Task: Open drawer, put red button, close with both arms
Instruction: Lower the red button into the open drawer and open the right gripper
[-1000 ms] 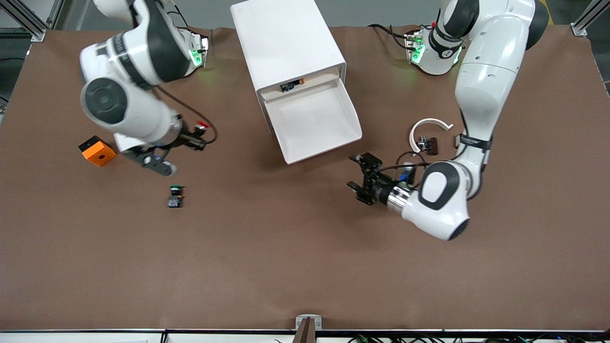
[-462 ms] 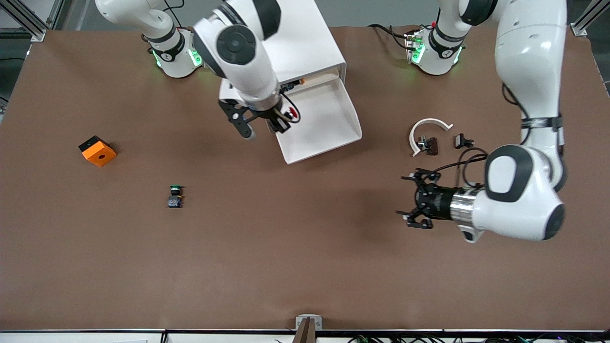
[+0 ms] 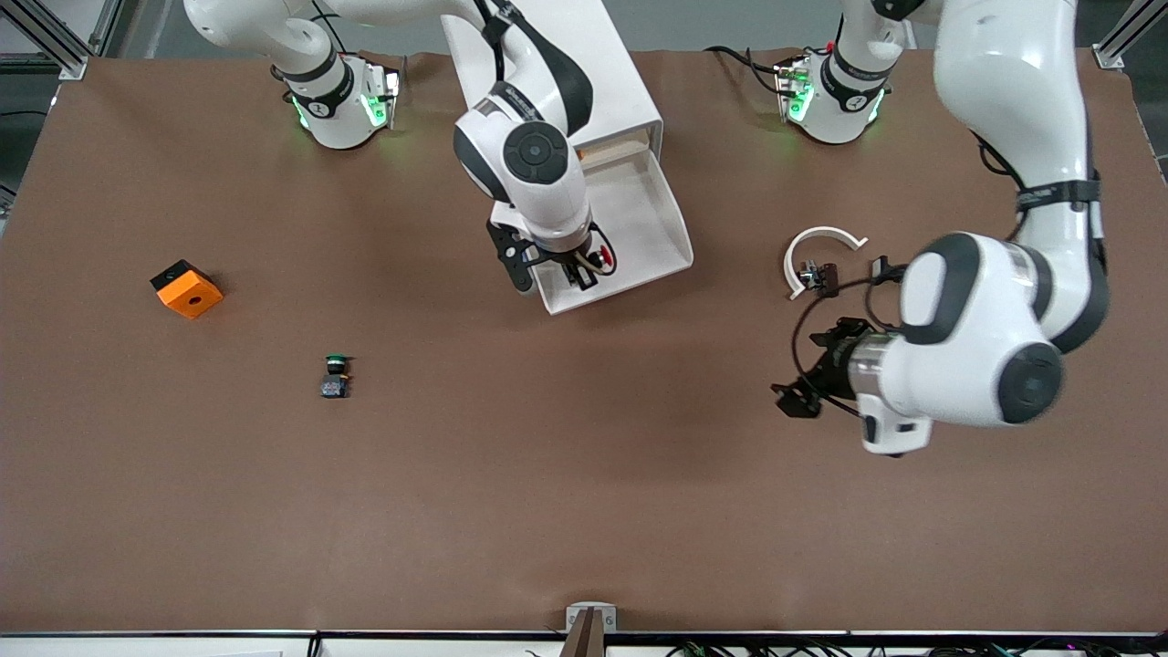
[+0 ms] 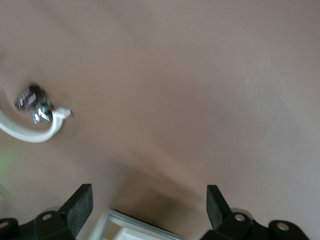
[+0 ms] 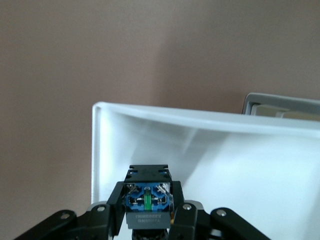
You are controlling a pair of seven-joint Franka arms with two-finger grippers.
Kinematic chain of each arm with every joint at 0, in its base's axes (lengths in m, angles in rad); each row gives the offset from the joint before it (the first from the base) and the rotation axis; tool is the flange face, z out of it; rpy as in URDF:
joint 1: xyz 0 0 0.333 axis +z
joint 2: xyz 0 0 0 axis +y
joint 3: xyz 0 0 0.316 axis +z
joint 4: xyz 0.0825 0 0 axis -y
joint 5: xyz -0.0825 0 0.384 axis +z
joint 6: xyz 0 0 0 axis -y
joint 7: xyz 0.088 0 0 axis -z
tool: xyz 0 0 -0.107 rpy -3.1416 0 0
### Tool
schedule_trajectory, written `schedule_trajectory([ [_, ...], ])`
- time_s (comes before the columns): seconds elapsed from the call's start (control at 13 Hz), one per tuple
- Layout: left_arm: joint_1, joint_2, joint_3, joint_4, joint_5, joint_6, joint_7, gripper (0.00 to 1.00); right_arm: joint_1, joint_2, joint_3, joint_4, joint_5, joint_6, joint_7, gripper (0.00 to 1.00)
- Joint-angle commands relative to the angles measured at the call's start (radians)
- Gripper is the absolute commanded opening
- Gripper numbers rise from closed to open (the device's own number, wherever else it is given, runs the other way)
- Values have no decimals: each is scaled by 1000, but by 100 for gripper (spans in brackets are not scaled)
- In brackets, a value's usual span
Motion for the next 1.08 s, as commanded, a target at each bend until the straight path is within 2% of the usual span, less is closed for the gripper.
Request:
schedule_trajectory([
  [0.0, -33, -47, -33, -70, 50, 17, 238, 100, 25, 29, -15, 57, 12, -16, 24, 17],
  [0.08, -41, -61, -44, -81, 50, 17, 281, 100, 27, 28, -13, 57, 11, -16, 20, 18],
  [0.15, -59, -68, -48, -91, 50, 21, 286, 100, 27, 28, -15, 58, 11, -17, 19, 34],
  [0.23, -82, -70, -48, -97, 50, 34, 286, 100, 25, 26, -15, 64, 11, -19, 16, 96],
  [0.38, -131, -97, -48, -168, 50, 119, 280, 100, 24, 14, -15, 89, 8, -45, 19, 100],
  [0.62, -180, -163, -48, -369, 50, 323, 279, 100, 10, -104, -24, 107, 1, -239, -21, 100],
  [0.77, -221, -189, -59, -489, 48, 475, 272, 100, -51, -214, -35, 107, 1, -415, -187, 100],
  [1.0, -287, -177, -70, -571, 47, 580, 219, 100, -229, -333, -35, 103, 1, -607, -529, 100],
])
